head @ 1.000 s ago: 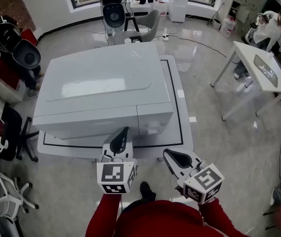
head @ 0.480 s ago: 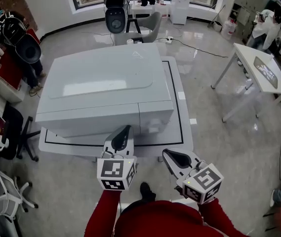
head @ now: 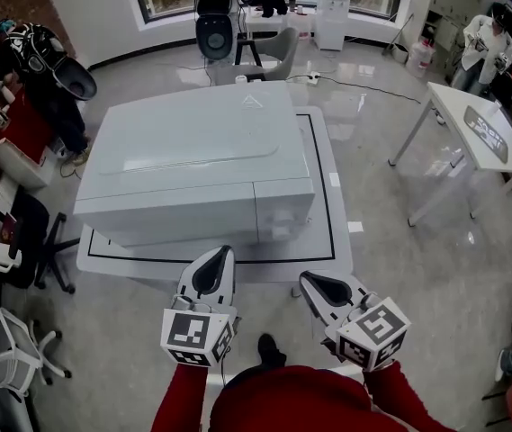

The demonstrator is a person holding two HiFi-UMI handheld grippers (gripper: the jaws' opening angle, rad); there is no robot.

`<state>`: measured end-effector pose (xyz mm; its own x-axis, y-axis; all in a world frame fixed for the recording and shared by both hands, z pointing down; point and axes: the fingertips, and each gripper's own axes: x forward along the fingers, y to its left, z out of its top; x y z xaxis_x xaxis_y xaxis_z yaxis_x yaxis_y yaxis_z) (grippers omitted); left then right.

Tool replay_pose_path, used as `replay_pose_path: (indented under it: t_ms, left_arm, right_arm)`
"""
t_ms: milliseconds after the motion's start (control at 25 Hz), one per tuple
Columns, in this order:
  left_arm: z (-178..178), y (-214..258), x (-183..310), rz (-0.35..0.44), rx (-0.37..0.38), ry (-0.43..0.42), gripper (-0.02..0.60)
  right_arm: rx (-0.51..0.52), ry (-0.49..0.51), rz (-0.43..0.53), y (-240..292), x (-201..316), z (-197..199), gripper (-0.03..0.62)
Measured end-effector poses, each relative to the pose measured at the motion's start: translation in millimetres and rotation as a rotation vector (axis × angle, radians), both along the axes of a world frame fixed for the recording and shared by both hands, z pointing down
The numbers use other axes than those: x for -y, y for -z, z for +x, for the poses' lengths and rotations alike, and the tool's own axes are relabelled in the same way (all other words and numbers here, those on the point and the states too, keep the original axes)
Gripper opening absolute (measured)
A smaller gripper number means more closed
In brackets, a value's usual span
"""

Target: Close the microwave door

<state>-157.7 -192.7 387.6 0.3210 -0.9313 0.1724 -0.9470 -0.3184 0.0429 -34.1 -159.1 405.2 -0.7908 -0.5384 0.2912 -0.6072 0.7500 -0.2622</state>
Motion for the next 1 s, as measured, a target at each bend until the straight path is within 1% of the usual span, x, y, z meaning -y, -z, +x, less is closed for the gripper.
replay_pose_path:
  t_ms: [240, 560, 680, 800, 840, 920, 1000]
  left_arm:
    - [-10, 2, -40, 0.007, 0.008, 0.025, 0.009]
    - [-23, 4, -85, -0.031, 0.017, 0.091, 0.009]
    - [-22, 0, -98, -0.030, 0.021, 0.082, 0.009]
    - [-19, 0, -106, -0.010, 0.024, 0.070, 0.009]
    - [-18, 2, -108, -0.006, 0.013, 0.074, 0.009]
    - [-14, 6, -110, -0.003, -0.020, 0.085, 0.009]
    - [-11, 7, -113, 0.000, -0.018, 0.081, 0.009]
  right_arm:
    - [0.006, 0.012, 0.029, 5, -6, 7, 0.012]
    - [-0.005, -0.016, 0.023, 2, -17, 29, 0.012]
    - [-0.005, -0.028, 0.009, -1, -22, 34, 0.012]
    - [-0.004, -0.014, 0.046, -3, -25, 39, 0.012]
    - [-0.001, -0.014, 0.049, -3, -26, 40, 0.012]
    - [0.008, -0.022, 0.035, -4, -29, 41, 0.012]
    - [0.021, -0.036, 0.002, -4, -33, 41, 0.012]
